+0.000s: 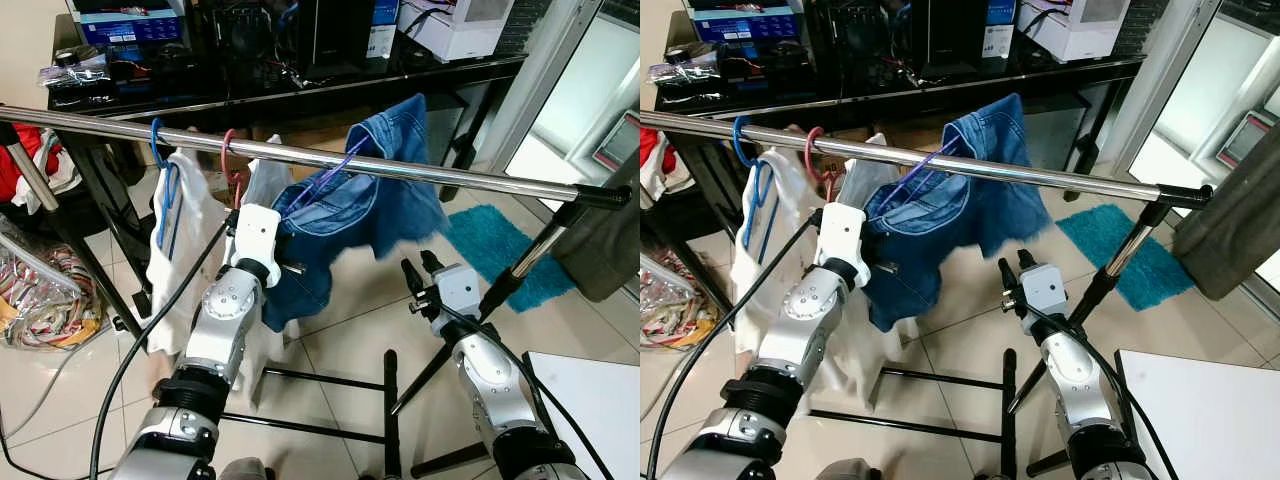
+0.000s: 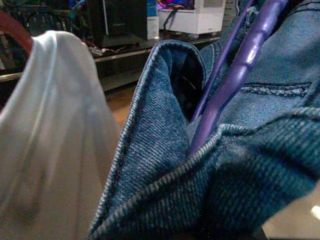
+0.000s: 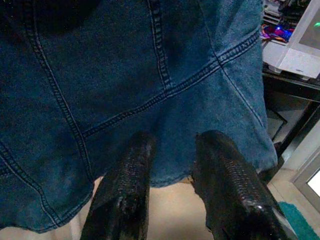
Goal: Hang hanger
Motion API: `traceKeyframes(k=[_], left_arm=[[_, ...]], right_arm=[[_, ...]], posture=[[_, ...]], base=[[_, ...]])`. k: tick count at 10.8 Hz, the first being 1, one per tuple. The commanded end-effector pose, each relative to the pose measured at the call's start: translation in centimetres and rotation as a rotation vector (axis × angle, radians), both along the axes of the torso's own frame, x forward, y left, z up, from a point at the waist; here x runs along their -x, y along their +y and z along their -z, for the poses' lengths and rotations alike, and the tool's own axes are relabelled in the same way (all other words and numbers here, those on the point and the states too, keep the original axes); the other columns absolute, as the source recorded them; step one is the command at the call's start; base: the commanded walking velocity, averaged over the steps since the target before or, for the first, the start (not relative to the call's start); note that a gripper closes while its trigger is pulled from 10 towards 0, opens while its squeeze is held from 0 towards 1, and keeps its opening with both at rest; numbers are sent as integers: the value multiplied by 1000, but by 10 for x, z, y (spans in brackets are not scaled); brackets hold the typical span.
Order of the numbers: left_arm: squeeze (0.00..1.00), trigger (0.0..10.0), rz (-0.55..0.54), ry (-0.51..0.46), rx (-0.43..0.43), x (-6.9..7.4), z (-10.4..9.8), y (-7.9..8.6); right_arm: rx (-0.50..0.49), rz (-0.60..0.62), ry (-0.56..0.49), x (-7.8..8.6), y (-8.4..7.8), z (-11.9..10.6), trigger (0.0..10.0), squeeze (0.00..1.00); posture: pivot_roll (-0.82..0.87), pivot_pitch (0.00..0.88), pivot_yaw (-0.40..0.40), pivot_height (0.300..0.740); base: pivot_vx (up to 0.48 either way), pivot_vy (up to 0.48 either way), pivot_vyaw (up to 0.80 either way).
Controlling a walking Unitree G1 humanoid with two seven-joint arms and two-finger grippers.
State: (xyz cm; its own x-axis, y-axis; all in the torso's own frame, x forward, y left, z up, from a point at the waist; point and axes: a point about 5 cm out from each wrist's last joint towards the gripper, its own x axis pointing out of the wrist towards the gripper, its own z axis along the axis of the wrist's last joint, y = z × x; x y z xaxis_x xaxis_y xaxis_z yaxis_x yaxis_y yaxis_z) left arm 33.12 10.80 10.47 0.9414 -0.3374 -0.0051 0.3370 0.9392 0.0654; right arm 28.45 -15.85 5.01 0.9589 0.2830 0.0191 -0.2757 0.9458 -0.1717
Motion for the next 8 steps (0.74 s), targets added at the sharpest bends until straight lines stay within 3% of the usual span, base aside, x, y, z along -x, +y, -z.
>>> traceKeyframes(k=[1, 5, 8], left_arm=[[0, 10000, 26, 22, 58, 4, 2, -12], [0, 10000, 13, 50, 83, 9, 9, -16], [0, 10000, -92, 75, 169, 13, 14, -5]], right_arm=[[21, 9, 11, 1, -4, 1, 10000, 0], [28, 19, 31, 1, -6, 5, 10000, 0], [40, 34, 48, 4, -11, 8, 10000, 0]], posture=[[217, 0, -46, 740], [214, 0, -42, 740], [216, 0, -39, 740]], base=[[0, 0, 0], [0, 0, 0], [0, 0, 0]])
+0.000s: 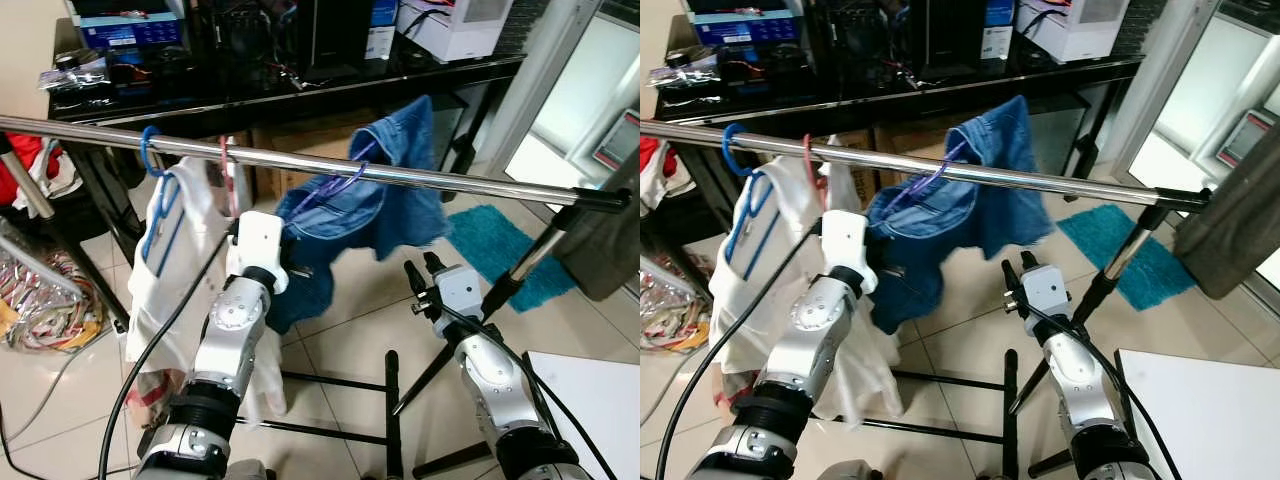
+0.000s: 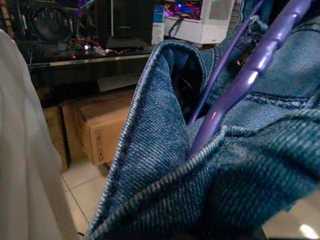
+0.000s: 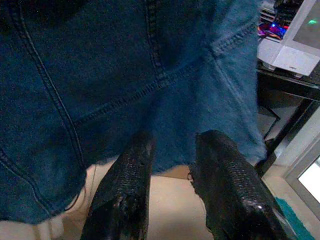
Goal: Hang hanger
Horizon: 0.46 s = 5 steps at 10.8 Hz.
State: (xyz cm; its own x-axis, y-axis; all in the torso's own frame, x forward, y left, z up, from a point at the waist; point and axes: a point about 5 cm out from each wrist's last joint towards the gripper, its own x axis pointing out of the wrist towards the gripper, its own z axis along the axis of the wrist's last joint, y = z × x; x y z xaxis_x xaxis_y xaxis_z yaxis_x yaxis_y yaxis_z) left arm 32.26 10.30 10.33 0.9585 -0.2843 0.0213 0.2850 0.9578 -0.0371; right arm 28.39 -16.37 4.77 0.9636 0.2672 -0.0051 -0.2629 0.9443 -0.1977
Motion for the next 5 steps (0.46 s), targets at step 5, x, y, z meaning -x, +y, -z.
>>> traceKeyframes(k=[5], left_arm=[[0, 10000, -10, 119, 58, 11, 24, -4]], right_arm=[[17, 35, 50, 5, -10, 10, 10000, 0]], posture=[[220, 0, -43, 740]], base=[[0, 0, 0]])
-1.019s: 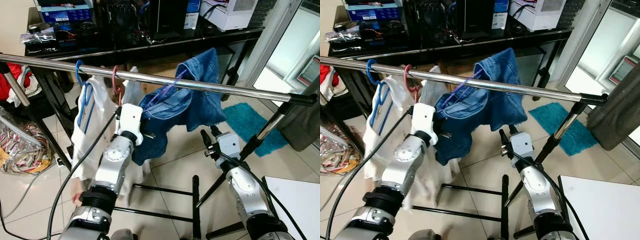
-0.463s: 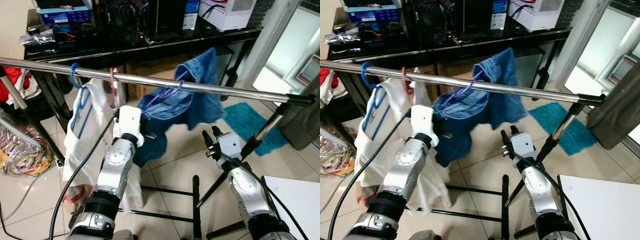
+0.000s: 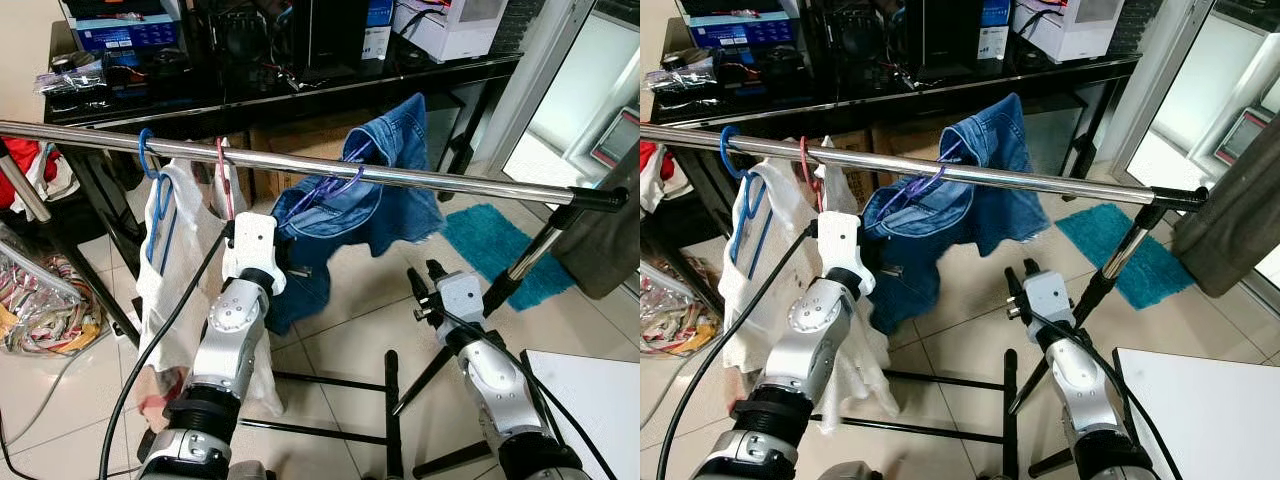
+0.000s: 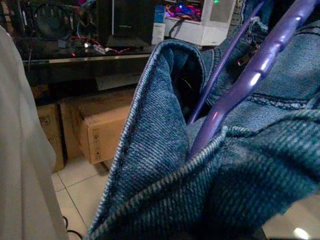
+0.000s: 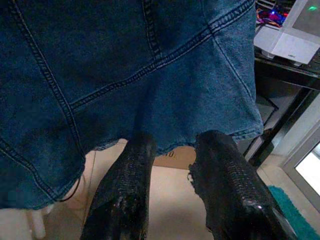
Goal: Hang hanger
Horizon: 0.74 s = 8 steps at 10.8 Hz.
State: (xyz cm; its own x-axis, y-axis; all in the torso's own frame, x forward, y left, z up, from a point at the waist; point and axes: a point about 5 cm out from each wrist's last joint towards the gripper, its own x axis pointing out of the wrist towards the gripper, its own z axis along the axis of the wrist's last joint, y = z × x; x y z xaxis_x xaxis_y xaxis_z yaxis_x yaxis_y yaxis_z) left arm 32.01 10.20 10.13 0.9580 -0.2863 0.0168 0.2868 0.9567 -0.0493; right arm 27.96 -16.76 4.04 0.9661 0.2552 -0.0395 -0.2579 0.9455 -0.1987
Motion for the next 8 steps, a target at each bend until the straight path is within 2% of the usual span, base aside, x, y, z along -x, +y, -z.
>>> traceKeyframes(k=[1, 4, 6, 8], left_arm=[[0, 10000, -1, 102, 19, 9, 23, -4], [0, 10000, 157, -8, -317, 17, 27, -20], [0, 10000, 107, -16, -326, 20, 31, -16], [0, 10000, 3, -42, -242, 13, 23, -2]], right_arm=[[7, 27, 18, 1, -7, 3, 10000, 0], [8, 48, 21, 4, -12, 4, 10000, 0], [8, 60, 21, 6, -15, 5, 10000, 0], [10, 64, 23, 7, -16, 6, 10000, 0]], posture=[[218, 0, -42, 740], [212, 0, -35, 740], [205, 0, -33, 740], [208, 0, -36, 740]], base=[[0, 0, 0], [0, 0, 0], [0, 0, 0], [0, 0, 0]])
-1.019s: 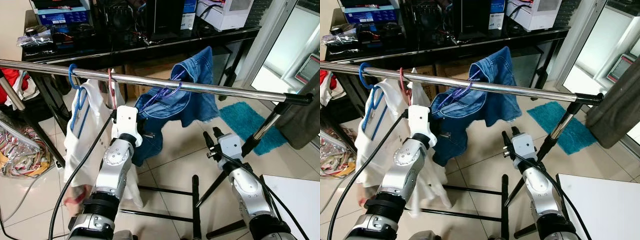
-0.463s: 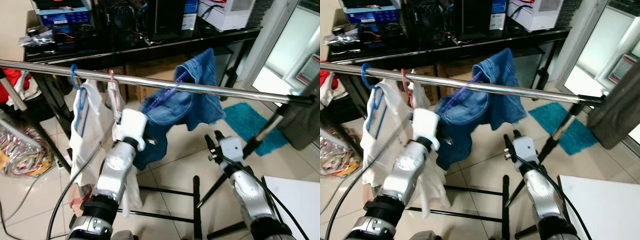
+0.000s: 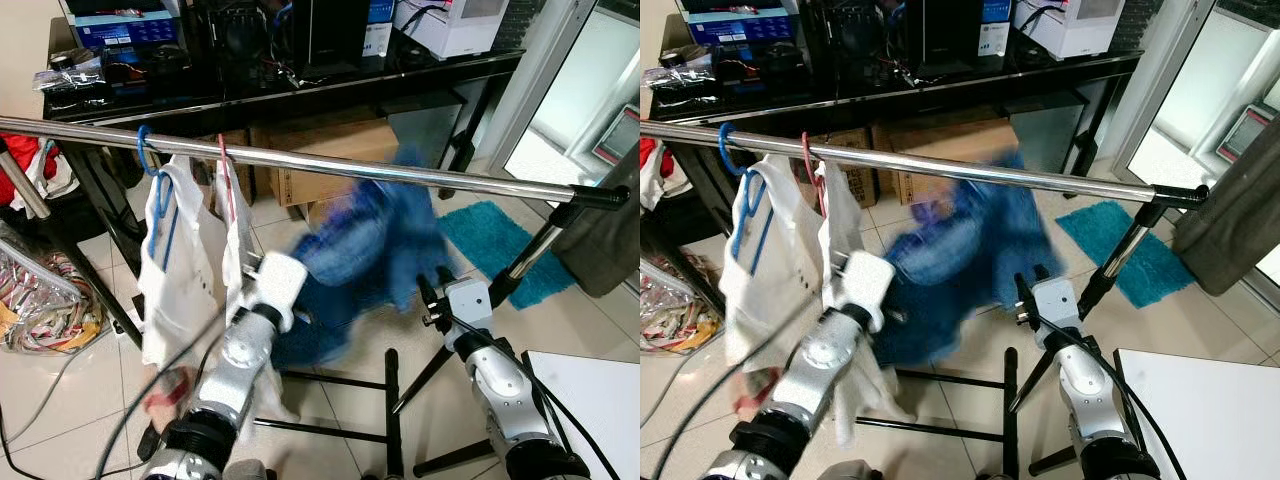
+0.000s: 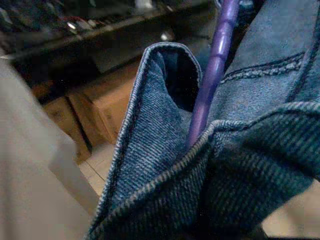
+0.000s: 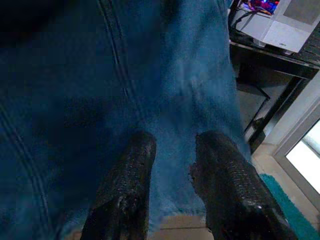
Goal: Hang hanger
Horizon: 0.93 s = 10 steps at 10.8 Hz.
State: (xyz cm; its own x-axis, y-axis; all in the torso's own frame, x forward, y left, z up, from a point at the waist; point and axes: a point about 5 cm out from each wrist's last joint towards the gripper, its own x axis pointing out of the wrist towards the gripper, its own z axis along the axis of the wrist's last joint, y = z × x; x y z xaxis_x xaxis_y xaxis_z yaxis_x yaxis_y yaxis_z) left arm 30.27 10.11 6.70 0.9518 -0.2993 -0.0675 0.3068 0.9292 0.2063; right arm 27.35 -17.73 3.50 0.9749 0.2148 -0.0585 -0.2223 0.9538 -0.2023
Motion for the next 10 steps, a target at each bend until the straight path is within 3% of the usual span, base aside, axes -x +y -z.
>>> traceKeyframes(k=[1, 3, 6, 10], left_arm=[[0, 10000, -15, -64, 24, -5, -13, 0], [0, 10000, 58, -109, -69, -2, -11, -9], [0, 10000, 114, -125, -140, 3, -5, -15], [0, 10000, 80, -188, -124, -7, -18, -8]], right_arm=[[2, 23, 6, 1, -6, 0, 10000, 0], [2, 27, 12, 3, -6, 2, 10000, 0], [4, 40, 24, 8, -8, 6, 10000, 0], [15, 48, 22, 8, -12, 5, 10000, 0]], posture=[[208, 0, -36, 740], [207, 0, -35, 740], [202, 0, -31, 740], [190, 0, -32, 740]], base=[[0, 0, 0], [0, 0, 0], [0, 0, 0], [0, 0, 0]])
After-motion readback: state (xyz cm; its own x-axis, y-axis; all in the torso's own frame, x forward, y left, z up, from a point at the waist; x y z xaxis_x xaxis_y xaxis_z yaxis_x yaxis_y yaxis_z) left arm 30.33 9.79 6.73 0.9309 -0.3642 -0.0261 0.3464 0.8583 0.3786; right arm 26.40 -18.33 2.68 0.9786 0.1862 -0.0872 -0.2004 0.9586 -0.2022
